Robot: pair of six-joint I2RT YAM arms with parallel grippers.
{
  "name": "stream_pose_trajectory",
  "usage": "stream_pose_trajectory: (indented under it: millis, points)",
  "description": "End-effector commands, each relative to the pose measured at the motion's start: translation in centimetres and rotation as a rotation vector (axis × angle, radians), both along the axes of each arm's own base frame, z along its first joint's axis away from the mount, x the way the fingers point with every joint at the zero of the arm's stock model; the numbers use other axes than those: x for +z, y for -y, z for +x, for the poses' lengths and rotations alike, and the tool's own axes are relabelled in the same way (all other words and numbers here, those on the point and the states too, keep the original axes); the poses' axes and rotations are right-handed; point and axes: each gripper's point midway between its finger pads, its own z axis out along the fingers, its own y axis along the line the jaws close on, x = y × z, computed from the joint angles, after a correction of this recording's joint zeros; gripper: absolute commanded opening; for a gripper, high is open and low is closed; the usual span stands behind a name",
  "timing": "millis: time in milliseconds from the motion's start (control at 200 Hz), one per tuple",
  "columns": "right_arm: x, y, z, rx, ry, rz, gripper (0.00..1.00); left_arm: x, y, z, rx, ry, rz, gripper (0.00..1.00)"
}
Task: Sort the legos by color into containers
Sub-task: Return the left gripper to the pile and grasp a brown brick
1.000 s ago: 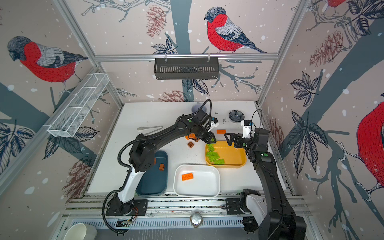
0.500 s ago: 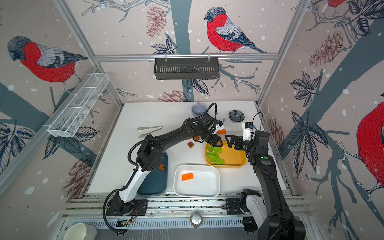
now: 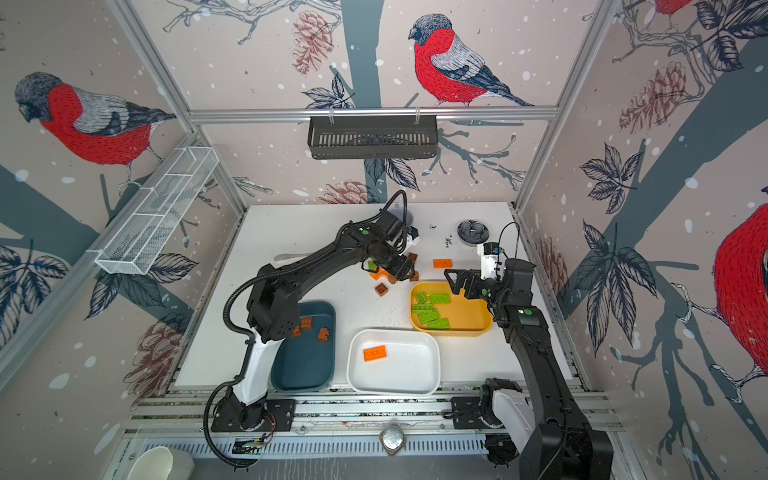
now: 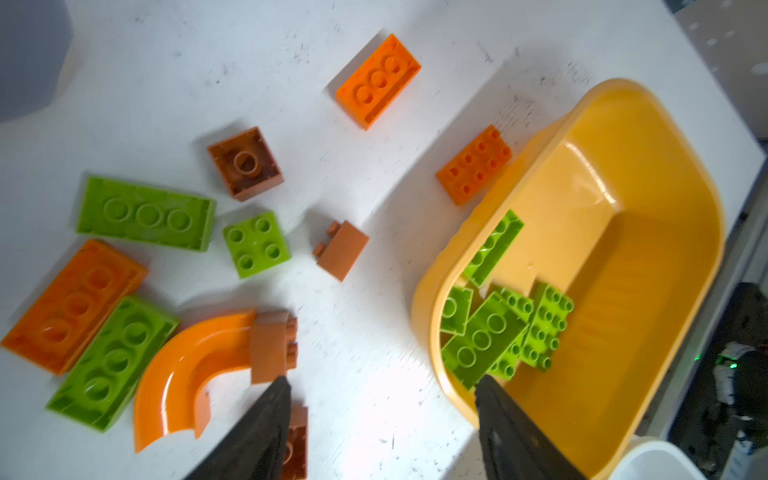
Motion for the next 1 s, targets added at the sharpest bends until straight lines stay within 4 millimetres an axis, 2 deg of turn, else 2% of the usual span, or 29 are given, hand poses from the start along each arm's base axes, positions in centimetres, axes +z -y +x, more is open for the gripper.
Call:
stream_pose_trajectory:
  millis: [0, 90, 205, 475, 550, 690, 796, 996]
  points:
    - [0.8, -0.6, 0.4, 0.024, 0.038, 0.002, 0.99, -2.3, -4.0, 0.3, 0.007, 0.01, 0.164, 0.72]
    - [0.7, -0.9, 0.5, 0.032, 0.034, 0.003, 0.99, -4.0, -5.6, 0.6, 0.047, 0.0, 0.234, 0.72]
    - [0.6, -1.0, 0.5, 0.033, 0.028, 0.0, 0.99, -4.9, -5.3, -0.3, 0.04, -0.025, 0.206, 0.72]
    - [0.3, -1.4, 0.5, 0.046, 0.015, -0.004, 1.0, -7.8, -6.3, -1.1, 0.039, -0.056, 0.245, 0.72]
    - [0.4, -1.3, 0.6, 0.041, 0.018, -0.004, 0.99, -8.2, -6.6, -0.9, 0.05, -0.049, 0.259, 0.71]
    - [0.3, -1.4, 0.6, 0.045, 0.019, -0.005, 0.99, -8.7, -6.1, -1.0, 0.04, -0.066, 0.24, 0.69]
    - [0.1, -1.4, 0.6, 0.041, 0.015, -0.008, 0.99, -9.3, -6.1, -0.9, 0.042, -0.057, 0.26, 0.65]
    - [0.1, -1.4, 0.6, 0.043, 0.017, -0.014, 0.99, -9.7, -6.3, -0.8, 0.051, -0.053, 0.267, 0.42]
